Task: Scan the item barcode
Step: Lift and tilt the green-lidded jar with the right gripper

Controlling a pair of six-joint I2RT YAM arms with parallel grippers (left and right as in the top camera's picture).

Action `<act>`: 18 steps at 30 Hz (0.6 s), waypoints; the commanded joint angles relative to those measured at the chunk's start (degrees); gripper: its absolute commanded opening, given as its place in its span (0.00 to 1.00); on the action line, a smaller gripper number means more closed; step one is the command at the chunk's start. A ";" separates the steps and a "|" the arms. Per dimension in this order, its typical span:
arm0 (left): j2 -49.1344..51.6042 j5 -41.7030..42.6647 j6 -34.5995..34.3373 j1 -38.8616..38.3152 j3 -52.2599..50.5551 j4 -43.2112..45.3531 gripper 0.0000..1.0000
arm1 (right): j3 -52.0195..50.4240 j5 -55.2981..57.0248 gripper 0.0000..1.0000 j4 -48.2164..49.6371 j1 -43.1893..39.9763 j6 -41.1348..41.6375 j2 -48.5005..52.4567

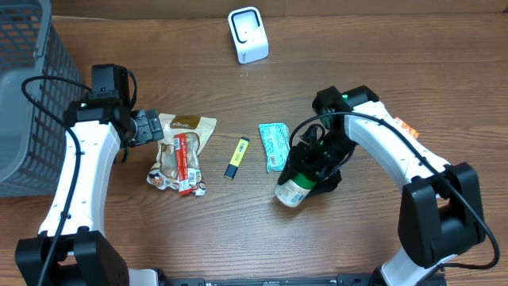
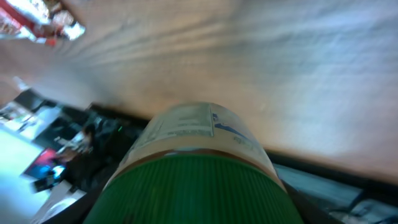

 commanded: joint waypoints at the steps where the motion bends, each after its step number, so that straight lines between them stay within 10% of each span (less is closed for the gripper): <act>1: 0.46 -0.61 -0.22 0.20 0.31 0.09 1.00 | 1.36 -7.80 0.35 -1.55 -0.11 0.26 -0.57; 18: 0.46 -0.57 -0.22 0.20 0.31 0.07 1.00 | 1.36 -19.54 0.35 -6.84 -0.11 2.82 -0.57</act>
